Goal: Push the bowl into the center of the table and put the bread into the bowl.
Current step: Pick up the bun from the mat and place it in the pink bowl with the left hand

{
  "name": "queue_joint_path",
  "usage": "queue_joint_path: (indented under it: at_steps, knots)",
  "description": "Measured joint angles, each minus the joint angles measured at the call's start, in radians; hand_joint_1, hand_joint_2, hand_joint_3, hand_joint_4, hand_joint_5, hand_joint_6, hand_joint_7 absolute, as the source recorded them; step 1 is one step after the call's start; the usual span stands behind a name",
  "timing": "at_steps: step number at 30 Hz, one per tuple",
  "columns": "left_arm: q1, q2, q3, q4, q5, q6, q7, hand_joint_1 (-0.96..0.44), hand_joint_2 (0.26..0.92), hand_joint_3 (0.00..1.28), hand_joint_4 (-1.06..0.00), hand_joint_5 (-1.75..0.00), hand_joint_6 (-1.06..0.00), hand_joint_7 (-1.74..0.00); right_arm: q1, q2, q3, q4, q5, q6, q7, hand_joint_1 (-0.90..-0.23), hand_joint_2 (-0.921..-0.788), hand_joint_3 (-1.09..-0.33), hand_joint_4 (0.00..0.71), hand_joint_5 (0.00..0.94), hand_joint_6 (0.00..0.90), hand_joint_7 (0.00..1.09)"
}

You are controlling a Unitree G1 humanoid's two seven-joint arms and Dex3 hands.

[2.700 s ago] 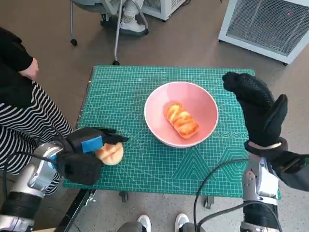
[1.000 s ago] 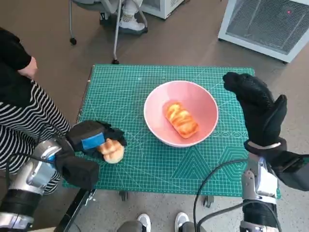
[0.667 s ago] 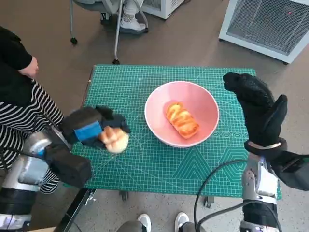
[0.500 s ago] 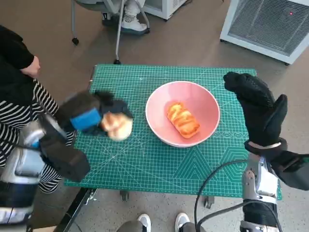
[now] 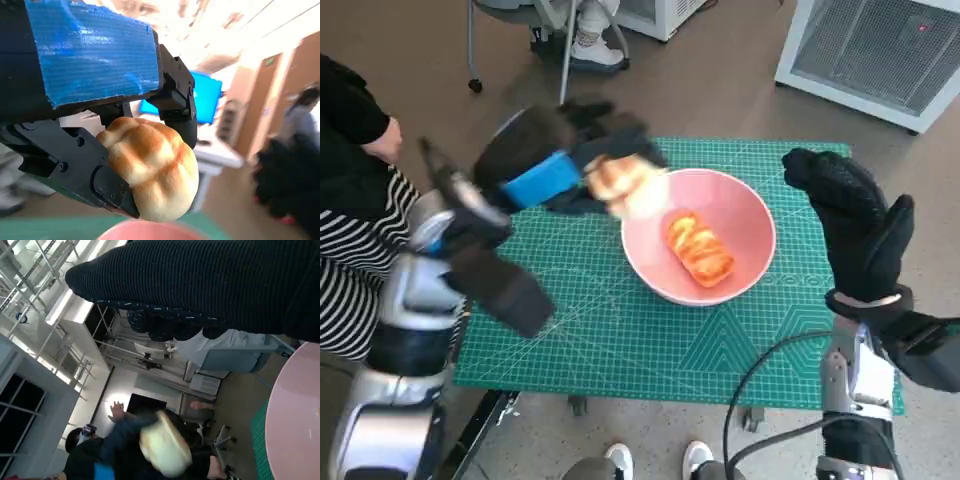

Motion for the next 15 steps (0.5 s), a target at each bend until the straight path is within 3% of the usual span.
queue_joint_path:
  at_steps: [9, 14, 15]
  knots:
    - [-0.066, -0.087, -0.096, 0.139, 0.05, 0.048, -0.03, 0.0, 0.92, 0.07, -0.7, -1.13, -0.59, -1.22, 0.007, -0.001, -0.002, -0.01, 0.0, -0.001, -0.004, -0.755, -0.921, -0.872, 0.1, 0.001, 0.034, 0.47]
    - [-0.084, -0.113, -0.14, 0.198, 0.07, 0.077, -0.059, 0.0, 0.921, 0.16, -0.61, -1.21, -0.49, -1.34, 0.013, -0.001, -0.005, -0.023, 0.0, -0.001, -0.01, -0.755, -0.921, -0.873, 0.099, 0.0, 0.033, 0.47]
    - [-0.087, -0.117, -0.146, 0.208, 0.074, 0.083, -0.066, -0.03, 0.869, 0.15, -0.52, -0.96, -0.42, -1.11, 0.015, -0.001, -0.006, -0.025, 0.0, 0.0, -0.01, -0.755, -0.921, -0.873, 0.101, 0.001, 0.033, 0.47]
